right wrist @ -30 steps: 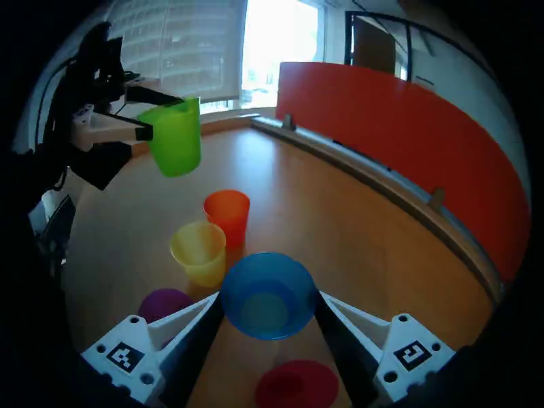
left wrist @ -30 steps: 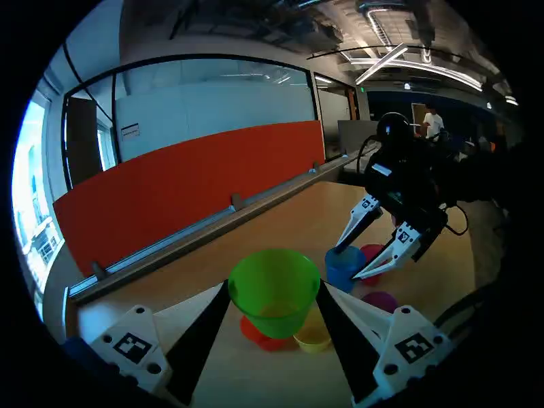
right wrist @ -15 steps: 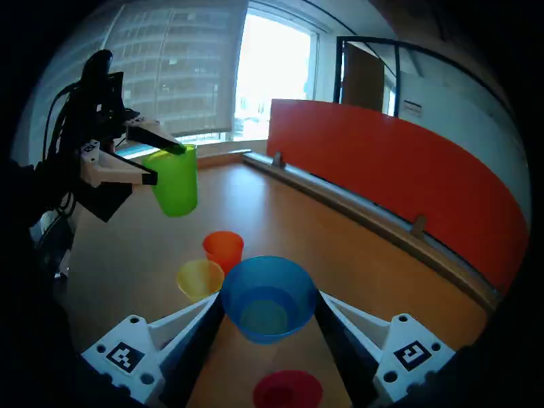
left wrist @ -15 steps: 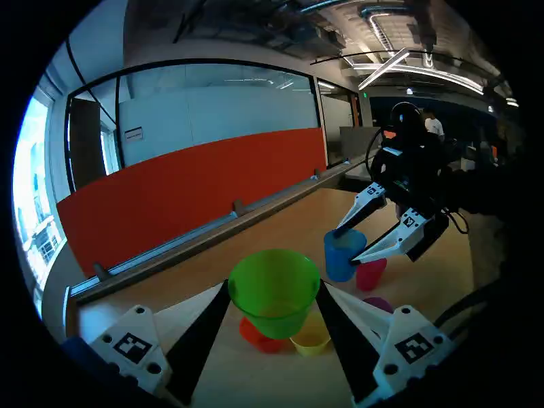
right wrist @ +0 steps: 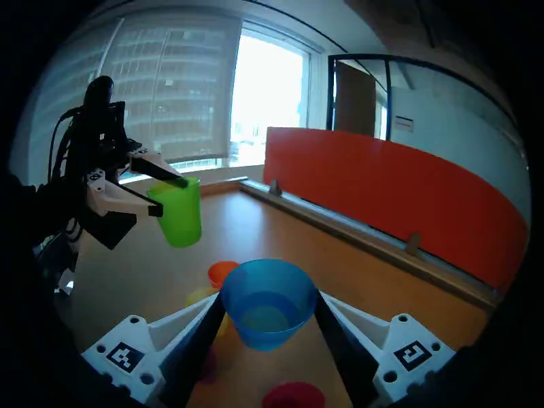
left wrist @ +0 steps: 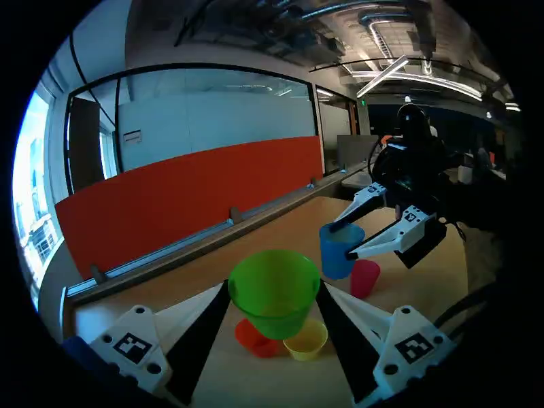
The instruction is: Pour water
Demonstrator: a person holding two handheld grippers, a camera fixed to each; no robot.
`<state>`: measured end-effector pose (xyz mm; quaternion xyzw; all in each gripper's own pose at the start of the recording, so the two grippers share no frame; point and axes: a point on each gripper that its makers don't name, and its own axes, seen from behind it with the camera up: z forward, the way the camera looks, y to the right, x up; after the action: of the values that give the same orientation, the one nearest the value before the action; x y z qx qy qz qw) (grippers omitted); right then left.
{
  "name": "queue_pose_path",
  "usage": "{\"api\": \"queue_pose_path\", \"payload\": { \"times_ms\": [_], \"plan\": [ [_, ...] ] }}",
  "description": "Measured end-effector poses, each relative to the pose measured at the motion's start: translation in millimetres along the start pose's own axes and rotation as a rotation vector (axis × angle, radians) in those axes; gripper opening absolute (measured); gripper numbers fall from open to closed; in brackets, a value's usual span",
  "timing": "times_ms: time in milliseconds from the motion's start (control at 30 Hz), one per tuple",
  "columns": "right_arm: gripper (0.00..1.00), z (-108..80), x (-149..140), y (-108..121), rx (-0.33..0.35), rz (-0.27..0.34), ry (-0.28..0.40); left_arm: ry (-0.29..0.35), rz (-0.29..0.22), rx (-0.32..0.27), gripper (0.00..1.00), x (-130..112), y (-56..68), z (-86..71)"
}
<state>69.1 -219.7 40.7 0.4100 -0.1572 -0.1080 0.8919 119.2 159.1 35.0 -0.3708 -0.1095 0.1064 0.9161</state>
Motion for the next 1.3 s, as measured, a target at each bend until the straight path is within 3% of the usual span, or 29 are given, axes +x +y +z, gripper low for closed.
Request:
{"api": "queue_pose_path", "payload": {
  "times_ms": [533,1300],
  "plan": [
    [0.92,-15.9,41.2,-9.5,-0.007,0.006,0.133,0.065,-0.024,0.002,0.89,19.6,2.9,-8.9],
    [0.92,-26.6,51.9,-8.5,-0.010,0.000,0.158,0.164,-0.059,0.009,0.89,45.7,4.2,-17.7]
  ]
}}
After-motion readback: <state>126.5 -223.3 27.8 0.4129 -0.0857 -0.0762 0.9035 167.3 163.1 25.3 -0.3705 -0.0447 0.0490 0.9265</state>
